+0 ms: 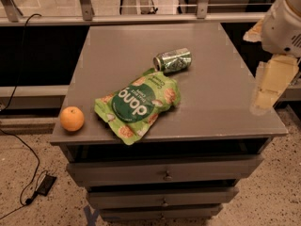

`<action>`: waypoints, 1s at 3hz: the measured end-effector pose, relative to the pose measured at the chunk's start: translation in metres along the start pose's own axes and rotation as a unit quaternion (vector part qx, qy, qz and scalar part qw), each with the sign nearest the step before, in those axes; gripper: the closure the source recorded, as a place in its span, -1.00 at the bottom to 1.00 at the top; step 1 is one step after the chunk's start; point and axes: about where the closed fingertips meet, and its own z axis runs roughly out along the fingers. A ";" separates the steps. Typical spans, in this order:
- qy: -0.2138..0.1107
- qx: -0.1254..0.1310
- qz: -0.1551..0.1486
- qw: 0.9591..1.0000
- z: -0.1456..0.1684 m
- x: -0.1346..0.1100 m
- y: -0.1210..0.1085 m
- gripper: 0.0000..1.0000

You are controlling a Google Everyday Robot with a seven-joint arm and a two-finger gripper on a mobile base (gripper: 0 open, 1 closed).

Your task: Place green can upright

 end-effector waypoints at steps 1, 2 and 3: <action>0.006 -0.013 -0.054 0.998 0.025 -0.010 -0.050 -1.00; -0.020 -0.022 -0.119 0.992 0.063 -0.047 -0.108 -1.00; -0.055 -0.019 -0.170 0.984 0.090 -0.102 -0.148 -1.00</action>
Offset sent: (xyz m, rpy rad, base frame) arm 0.2191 0.0626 -0.0256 0.0162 -0.0157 0.4240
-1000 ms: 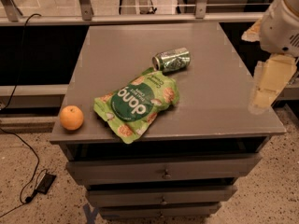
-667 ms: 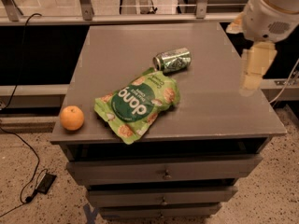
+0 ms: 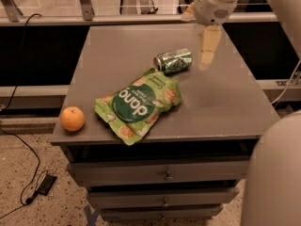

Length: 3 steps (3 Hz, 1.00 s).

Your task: Place green can upright

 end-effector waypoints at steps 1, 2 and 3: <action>-0.024 -0.005 -0.044 0.999 0.032 -0.041 -0.034 -1.00; -0.016 -0.006 -0.073 0.997 0.056 -0.075 -0.051 -1.00; 0.017 -0.026 -0.082 0.996 0.088 -0.086 -0.051 -1.00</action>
Offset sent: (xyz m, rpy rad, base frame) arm 0.0488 0.1328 -0.0553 -0.1068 0.0396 0.2108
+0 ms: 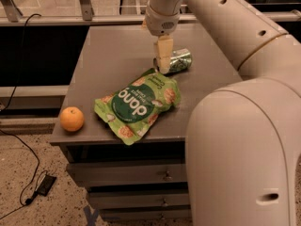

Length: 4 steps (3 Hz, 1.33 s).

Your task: Place green can upright

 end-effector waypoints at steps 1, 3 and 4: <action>0.030 -0.018 0.004 0.999 0.026 0.007 0.001 -1.00; 0.070 -0.026 0.025 0.997 0.043 0.044 0.005 -0.65; 0.054 -0.026 0.031 0.998 0.039 0.050 0.008 -0.17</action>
Offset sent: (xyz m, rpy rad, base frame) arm 0.0155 -0.0468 -0.0526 -0.1748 0.0395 -0.1042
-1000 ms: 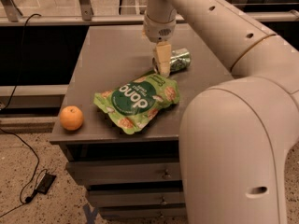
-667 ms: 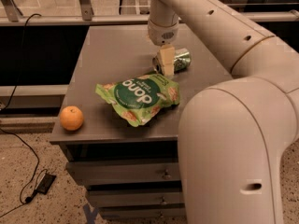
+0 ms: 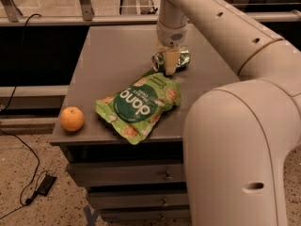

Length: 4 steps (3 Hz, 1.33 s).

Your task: Place green can upright

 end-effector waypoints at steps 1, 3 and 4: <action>-0.031 0.000 -0.002 1.000 -0.007 -0.001 0.003 0.28; -0.208 0.013 0.063 0.976 -0.049 0.004 0.007 1.00; -0.327 0.049 0.098 0.939 -0.095 0.007 0.007 1.00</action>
Offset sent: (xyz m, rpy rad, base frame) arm -0.0236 -0.0008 0.1111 0.5148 0.1332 0.0317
